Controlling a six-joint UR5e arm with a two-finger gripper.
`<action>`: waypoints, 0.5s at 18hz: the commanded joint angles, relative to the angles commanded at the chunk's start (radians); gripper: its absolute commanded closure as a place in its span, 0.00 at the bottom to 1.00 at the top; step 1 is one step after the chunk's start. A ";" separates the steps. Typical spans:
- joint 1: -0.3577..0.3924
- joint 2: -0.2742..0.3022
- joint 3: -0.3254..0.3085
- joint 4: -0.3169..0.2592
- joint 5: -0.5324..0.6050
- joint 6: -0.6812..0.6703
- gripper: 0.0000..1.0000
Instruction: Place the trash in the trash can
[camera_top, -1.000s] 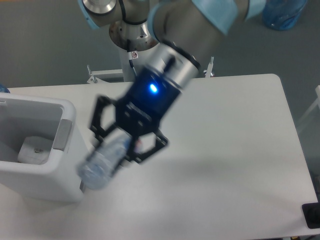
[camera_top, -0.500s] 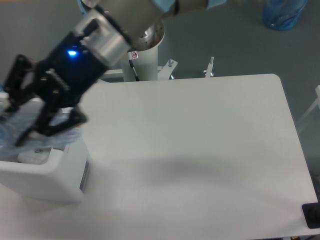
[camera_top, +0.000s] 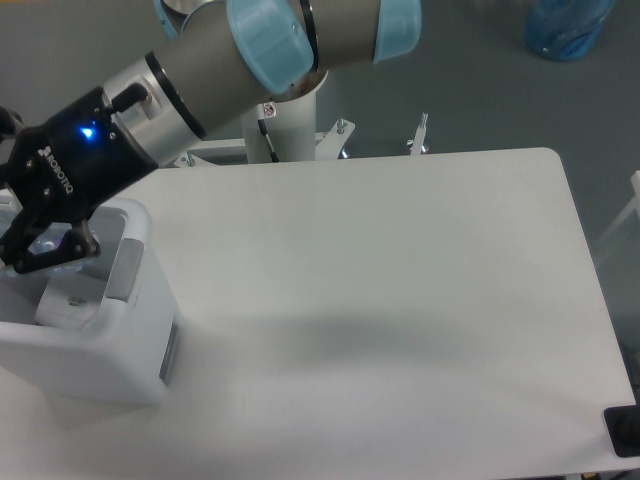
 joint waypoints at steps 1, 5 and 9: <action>0.000 -0.006 0.000 0.000 0.000 0.005 0.36; -0.002 -0.005 -0.021 0.000 0.002 0.012 0.04; 0.003 0.003 -0.041 0.000 0.003 0.012 0.02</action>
